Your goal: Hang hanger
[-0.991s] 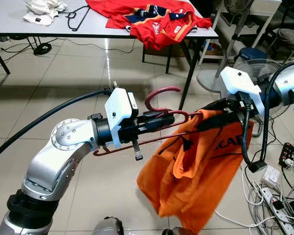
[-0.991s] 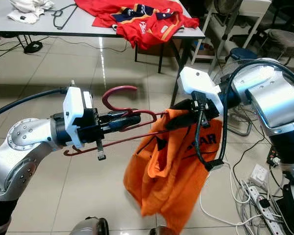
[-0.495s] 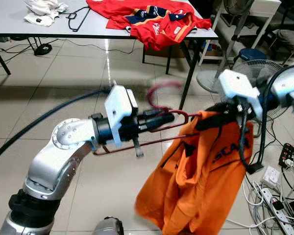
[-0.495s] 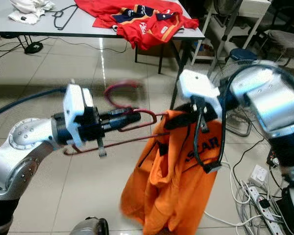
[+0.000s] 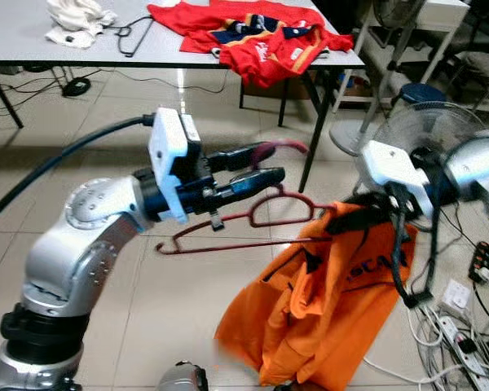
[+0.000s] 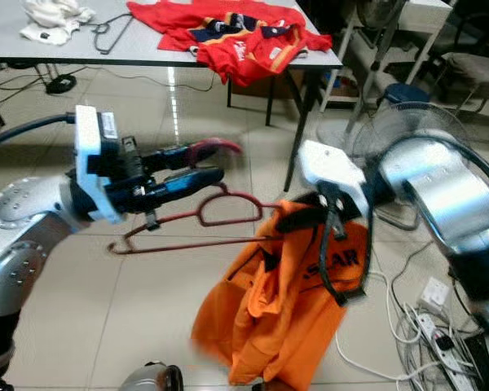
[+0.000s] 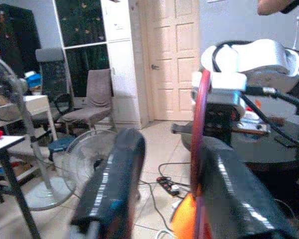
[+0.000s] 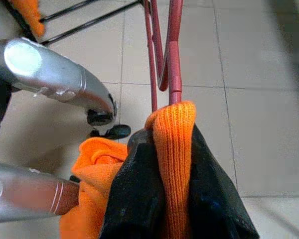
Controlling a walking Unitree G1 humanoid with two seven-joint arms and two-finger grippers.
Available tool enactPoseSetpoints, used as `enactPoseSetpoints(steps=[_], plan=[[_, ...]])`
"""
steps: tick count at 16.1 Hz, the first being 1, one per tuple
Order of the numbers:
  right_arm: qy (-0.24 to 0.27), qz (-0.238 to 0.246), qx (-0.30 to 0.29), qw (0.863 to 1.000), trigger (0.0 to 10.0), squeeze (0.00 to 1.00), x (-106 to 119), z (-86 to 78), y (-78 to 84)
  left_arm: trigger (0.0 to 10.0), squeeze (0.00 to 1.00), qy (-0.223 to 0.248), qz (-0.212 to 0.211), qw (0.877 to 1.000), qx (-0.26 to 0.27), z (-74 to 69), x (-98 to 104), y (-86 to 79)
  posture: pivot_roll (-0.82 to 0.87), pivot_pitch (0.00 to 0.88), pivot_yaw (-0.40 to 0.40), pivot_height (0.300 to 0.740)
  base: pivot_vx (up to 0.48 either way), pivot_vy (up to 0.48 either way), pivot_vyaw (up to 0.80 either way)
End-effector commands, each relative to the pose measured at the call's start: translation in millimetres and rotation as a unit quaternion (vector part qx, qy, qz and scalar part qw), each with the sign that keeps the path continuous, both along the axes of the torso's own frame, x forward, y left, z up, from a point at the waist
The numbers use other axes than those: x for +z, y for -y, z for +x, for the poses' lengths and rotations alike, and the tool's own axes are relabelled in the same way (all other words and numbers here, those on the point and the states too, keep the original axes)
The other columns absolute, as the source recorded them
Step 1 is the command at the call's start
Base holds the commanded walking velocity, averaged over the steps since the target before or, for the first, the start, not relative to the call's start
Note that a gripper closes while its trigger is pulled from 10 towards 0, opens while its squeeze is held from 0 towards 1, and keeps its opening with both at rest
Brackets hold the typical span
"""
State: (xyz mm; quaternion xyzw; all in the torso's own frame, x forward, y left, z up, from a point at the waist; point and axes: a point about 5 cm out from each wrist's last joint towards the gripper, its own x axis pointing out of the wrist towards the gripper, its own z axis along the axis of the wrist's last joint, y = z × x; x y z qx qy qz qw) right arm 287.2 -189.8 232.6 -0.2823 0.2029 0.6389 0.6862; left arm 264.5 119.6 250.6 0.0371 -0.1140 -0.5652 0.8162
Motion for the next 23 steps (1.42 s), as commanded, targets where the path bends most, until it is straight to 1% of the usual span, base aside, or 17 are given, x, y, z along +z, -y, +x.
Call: enactPoseSetpoints(steps=[1,4,6,7,8,11,12,13,14,15,16,17,18,19,20,22,23], plan=[[0.022,0.001,-0.009,1.0,0.0,0.0,6,-3.1,4.6,10.0,1.0,0.007,0.001,1.0,0.007,3.5,6,-5.3,-0.08,0.043,-0.004,0.74,0.0,0.0,0.0],[0.025,0.004,-0.048,0.999,0.0,0.0,-5,-5.2,13.7,10.0,1.0,0.017,0.016,0.998,0.065,16.3,11,-29.4,-0.08,0.031,0.007,0.74,0.0,0.0,0.0],[0.039,0.012,-0.101,0.994,0.0,0.0,-11,-7.8,28.1,10.0,1.0,0.033,-0.001,0.985,0.171,31.9,25,-70.3,-0.09,0.027,0.016,0.74,0.0,0.0,0.0],[0.051,0.025,-0.128,0.99,0.0,0.0,-10,-8.3,33.7,10.0,0.53,0.033,-0.009,0.977,0.212,35.8,28,-87.9,-0.09,0.032,0.02,0.74,0.0,0.0,0.0],[0.068,0.041,-0.152,0.985,0.0,0.0,-8,-7.2,37.5,10.0,0.0,0.027,-0.023,0.972,0.231,37.6,27,-96.6,-0.09,0.032,0.02,0.74,0.0,0.0,0.0],[0.112,0.075,-0.189,0.973,0.0,0.0,-1,-2.4,40.5,10.0,0.0,0.003,-0.042,0.968,0.249,40.8,17,-97.1,-0.09,0.04,0.028,0.74,0.0,0.0,0.0],[0.152,0.112,-0.216,0.958,0.0,0.0,8,4.1,38.8,10.0,0.0,-0.017,0.008,0.956,0.292,50.0,-2,-93.8,-0.09,0.042,0.027,0.74,0.0,0.0,0.0],[0.184,0.166,-0.233,0.94,10.0,0.0,18,9.2,33.1,10.0,0.0,-0.056,0.084,0.935,0.339,58.4,-33,-92.6,-0.09,0.051,0.028,0.74,0.0,0.0,0.0],[0.187,0.2,-0.221,0.936,10.0,0.0,22,7.3,26.1,10.0,0.0,-0.098,0.108,0.919,0.367,60.1,-58,-92.8,-0.1,0.055,0.032,0.74,0.0,0.0,0.0],[0.192,0.245,-0.231,0.922,10.0,0.0,27,8.0,21.3,10.0,0.0,-0.15,0.109,0.897,0.401,59.2,-79,-91.3,-0.1,0.067,0.035,0.74,0.0,0.0,0.0],[0.19,0.268,-0.232,0.916,10.0,0.0,30,7.8,19.6,10.0,0.0,-0.167,0.115,0.889,0.411,57.8,-87,-89.6,-0.1,0.068,0.035,0.74,0.0,0.0,0.0],[0.157,0.31,-0.211,0.913,10.0,0.0,37,3.1,15.8,10.0,0.0,-0.192,0.146,0.885,0.398,50.8,-103,-78.6,-0.1,0.077,0.036,0.74,0.0,0.0,0.0],[0.15,0.319,-0.202,0.914,10.0,0.0,39,1.3,14.1,10.0,0.0,-0.197,0.153,0.889,0.385,47.7,-107,-73.3,-0.1,0.085,0.04,0.74,0.0,0.0,0.0],[0.138,0.335,-0.174,0.916,10.0,0.0,46,-2.4,8.8,10.0,0.0,-0.247,0.088,0.917,0.301,35.7,-108,-43.2,-0.1,0.099,0.042,0.74,0.0,0.0,0.0],[0.136,0.339,-0.169,0.915,10.0,0.0,49,-2.6,7.1,10.0,1.0,-0.284,0.034,0.92,0.268,32.4,-103,-32.2,-0.1,0.106,0.04,0.74,0.0,0.0,0.0],[0.133,0.332,-0.158,0.92,10.0,0.0,49,-3.3,4.4,10.0,1.0,-0.322,-0.022,0.916,0.238,30.1,-93,-21.9,-0.1,0.111,0.039,0.74,0.0,0.0,0.0],[0.132,0.312,-0.145,0.93,10.0,0.0,47,-4.5,1.3,10.0,1.0,-0.347,-0.052,0.912,0.213,27.7,-88,-16.1,-0.1,0.122,0.032,0.74,0.0,0.0,0.0]])
